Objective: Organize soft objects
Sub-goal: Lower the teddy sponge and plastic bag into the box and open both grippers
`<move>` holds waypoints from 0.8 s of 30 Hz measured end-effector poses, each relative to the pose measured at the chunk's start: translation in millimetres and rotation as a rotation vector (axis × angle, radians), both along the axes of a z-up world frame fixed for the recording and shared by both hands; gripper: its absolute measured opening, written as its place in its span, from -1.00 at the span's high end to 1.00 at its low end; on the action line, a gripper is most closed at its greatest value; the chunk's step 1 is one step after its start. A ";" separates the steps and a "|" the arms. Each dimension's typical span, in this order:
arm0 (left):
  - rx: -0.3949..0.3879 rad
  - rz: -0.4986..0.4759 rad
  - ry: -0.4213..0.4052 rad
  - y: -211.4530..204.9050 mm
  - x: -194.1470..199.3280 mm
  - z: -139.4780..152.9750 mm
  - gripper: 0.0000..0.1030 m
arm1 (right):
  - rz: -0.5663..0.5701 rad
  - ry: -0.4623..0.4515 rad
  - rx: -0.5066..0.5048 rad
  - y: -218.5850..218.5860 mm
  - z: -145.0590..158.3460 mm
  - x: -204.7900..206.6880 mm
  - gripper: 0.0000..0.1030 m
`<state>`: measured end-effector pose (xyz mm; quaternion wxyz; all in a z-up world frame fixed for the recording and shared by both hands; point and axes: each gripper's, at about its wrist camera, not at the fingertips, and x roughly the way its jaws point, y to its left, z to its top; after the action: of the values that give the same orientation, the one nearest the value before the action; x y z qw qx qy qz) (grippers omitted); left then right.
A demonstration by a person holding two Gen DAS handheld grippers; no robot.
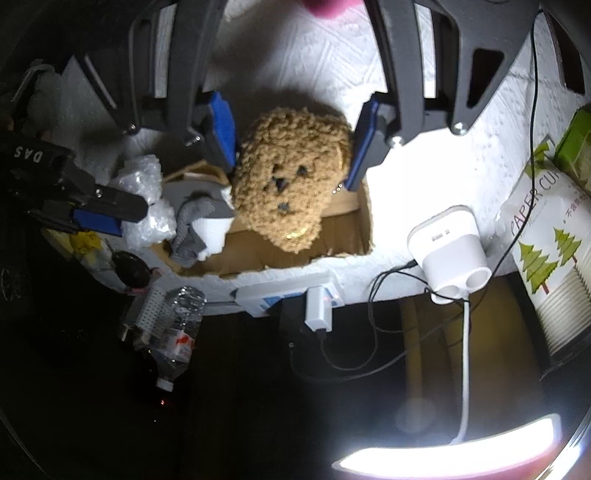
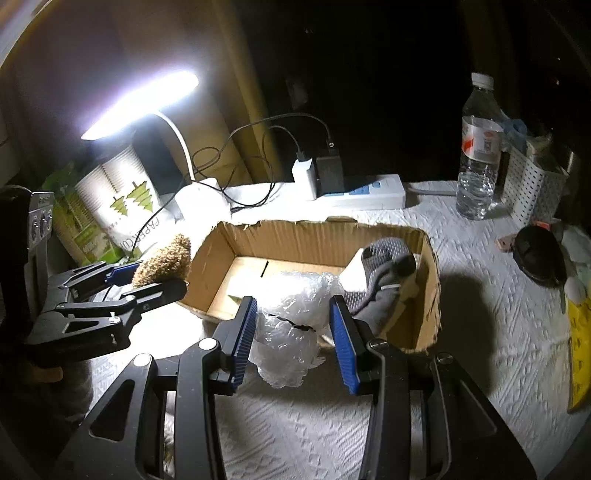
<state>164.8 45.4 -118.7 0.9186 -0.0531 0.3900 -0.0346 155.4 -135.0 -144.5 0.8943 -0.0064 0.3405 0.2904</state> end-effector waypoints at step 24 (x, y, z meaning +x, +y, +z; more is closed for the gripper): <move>-0.037 0.011 0.061 1.2 66.8 -51.1 -0.10 | 0.011 0.029 -0.014 29.8 -23.5 82.6 0.17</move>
<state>231.5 46.6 -169.8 0.9053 -0.0730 0.4169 -0.0351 238.0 -105.2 -168.0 0.8876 -0.0101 0.3554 0.2929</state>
